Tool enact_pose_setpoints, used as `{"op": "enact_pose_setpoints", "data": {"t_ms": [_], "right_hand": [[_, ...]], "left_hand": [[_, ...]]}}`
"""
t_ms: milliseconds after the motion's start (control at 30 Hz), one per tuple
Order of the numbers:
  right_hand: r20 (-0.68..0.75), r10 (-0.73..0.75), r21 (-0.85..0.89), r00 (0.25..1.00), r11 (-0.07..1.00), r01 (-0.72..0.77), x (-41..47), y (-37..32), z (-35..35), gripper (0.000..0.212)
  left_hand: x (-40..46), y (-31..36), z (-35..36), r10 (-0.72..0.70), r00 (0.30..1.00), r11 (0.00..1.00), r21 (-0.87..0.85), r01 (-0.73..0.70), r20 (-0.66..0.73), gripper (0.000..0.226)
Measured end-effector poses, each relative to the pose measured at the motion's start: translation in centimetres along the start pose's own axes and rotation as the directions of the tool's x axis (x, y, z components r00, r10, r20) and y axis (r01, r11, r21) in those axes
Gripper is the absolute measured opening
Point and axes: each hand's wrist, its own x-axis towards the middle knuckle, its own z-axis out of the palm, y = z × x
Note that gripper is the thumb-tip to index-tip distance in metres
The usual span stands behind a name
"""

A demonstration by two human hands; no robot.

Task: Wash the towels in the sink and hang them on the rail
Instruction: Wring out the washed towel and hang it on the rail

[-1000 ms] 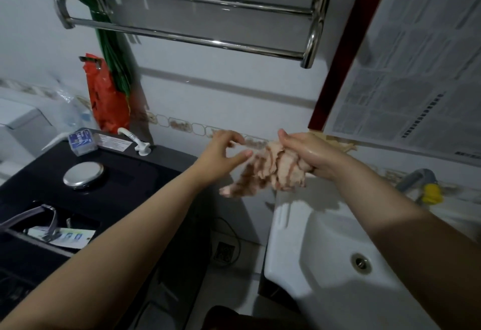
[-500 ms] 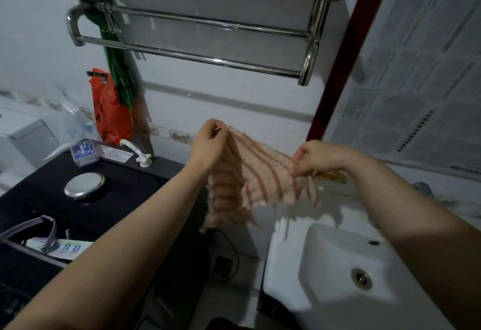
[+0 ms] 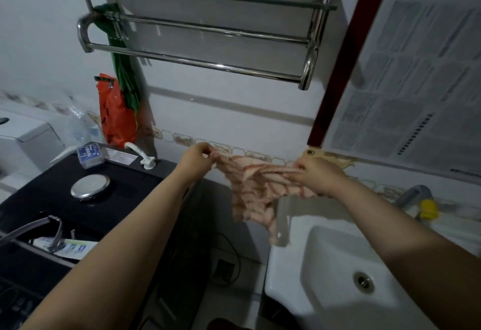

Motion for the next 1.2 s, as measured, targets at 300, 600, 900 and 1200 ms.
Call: {"op": "enact_pose_setpoints", "data": {"t_ms": [300,600,900,1200], "right_hand": [[-0.142,-0.116,0.655,0.983,0.734,0.181,-0.5,-2.8,-6.8,0.010],[-0.512,-0.147,0.222,0.846,0.929,0.296,0.5,-7.8,-12.0,0.010],[-0.591,-0.115,-0.270,0.798,0.961,-0.061,1.7,-9.0,-16.7,0.039],[-0.538,-0.030,0.490,0.842,0.802,0.341,5.9,-11.7,-14.7,0.033]], "left_hand": [[-1.1,2.5,-1.7,0.271,0.962,0.947,-0.176,-0.270,-0.017,0.016],[0.4,7.2,-5.3,0.244,0.952,0.965,-0.048,-0.257,-0.186,0.029],[3.3,11.7,-9.0,0.148,0.899,0.934,-0.242,-0.264,-0.412,0.014],[6.4,12.5,-7.5,0.297,0.852,0.879,-0.226,-0.420,-0.431,0.022]]}}
